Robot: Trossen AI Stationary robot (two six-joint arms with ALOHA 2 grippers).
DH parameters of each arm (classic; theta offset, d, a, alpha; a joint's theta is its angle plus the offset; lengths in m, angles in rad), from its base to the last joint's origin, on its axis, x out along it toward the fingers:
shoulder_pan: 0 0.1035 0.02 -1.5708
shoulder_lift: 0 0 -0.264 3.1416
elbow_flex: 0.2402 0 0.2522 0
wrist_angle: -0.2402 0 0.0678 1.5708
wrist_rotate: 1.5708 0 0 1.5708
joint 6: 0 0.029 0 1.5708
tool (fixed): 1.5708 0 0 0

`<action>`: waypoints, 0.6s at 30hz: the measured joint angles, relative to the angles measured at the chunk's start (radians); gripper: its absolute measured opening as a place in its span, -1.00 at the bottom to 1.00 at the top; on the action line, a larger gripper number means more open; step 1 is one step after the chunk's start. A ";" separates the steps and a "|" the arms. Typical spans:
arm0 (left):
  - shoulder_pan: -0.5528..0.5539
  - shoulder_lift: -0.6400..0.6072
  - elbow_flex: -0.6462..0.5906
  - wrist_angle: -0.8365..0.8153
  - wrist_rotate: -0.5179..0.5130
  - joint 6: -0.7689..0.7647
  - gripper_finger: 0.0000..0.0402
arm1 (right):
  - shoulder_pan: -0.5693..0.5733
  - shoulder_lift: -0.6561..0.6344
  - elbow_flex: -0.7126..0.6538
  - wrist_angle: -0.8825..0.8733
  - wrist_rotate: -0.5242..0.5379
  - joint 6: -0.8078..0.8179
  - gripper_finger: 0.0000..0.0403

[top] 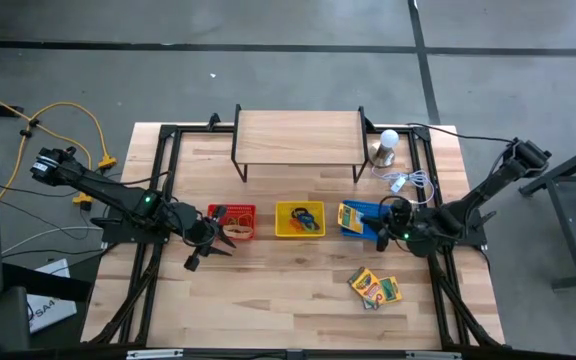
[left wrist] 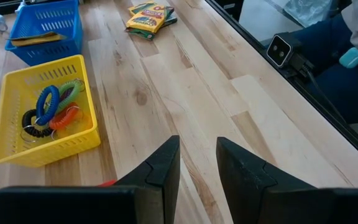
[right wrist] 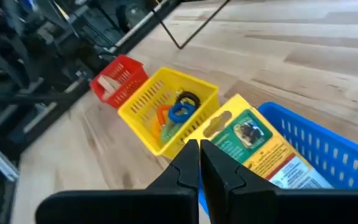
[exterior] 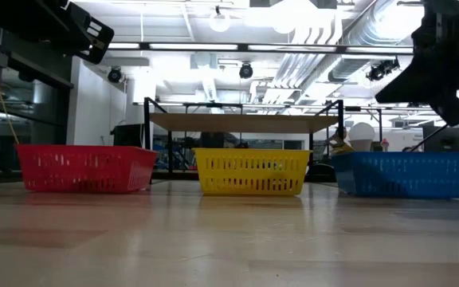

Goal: Pick & Place Office Desk Supplies
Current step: Put the box of crayons into the blue bin

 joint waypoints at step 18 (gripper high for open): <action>0.000 0.000 0.000 0.000 0.000 0.000 -0.50 | -0.144 0.081 0.000 0.140 -0.346 -0.241 -0.99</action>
